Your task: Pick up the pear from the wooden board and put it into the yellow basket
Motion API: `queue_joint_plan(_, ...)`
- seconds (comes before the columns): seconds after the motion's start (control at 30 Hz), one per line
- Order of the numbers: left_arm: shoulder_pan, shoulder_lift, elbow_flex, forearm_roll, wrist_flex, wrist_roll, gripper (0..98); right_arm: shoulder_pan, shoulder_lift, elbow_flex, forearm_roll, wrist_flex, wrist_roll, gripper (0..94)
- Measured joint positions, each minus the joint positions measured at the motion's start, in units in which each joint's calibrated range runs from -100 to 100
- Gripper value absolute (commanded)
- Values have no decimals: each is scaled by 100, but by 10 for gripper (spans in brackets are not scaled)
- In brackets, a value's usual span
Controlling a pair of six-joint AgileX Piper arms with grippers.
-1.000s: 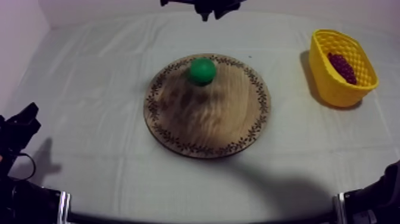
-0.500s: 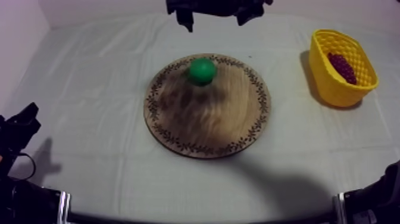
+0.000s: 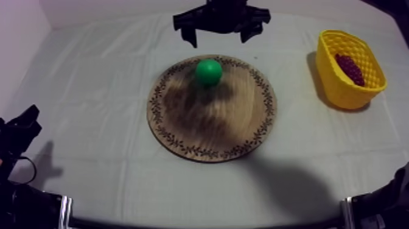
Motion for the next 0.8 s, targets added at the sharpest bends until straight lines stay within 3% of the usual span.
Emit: queue_joint_plan(0.8, 0, 0, 0, 0, 0, 0, 1, 196, 1773, -889, -152, -860, 196, 730)
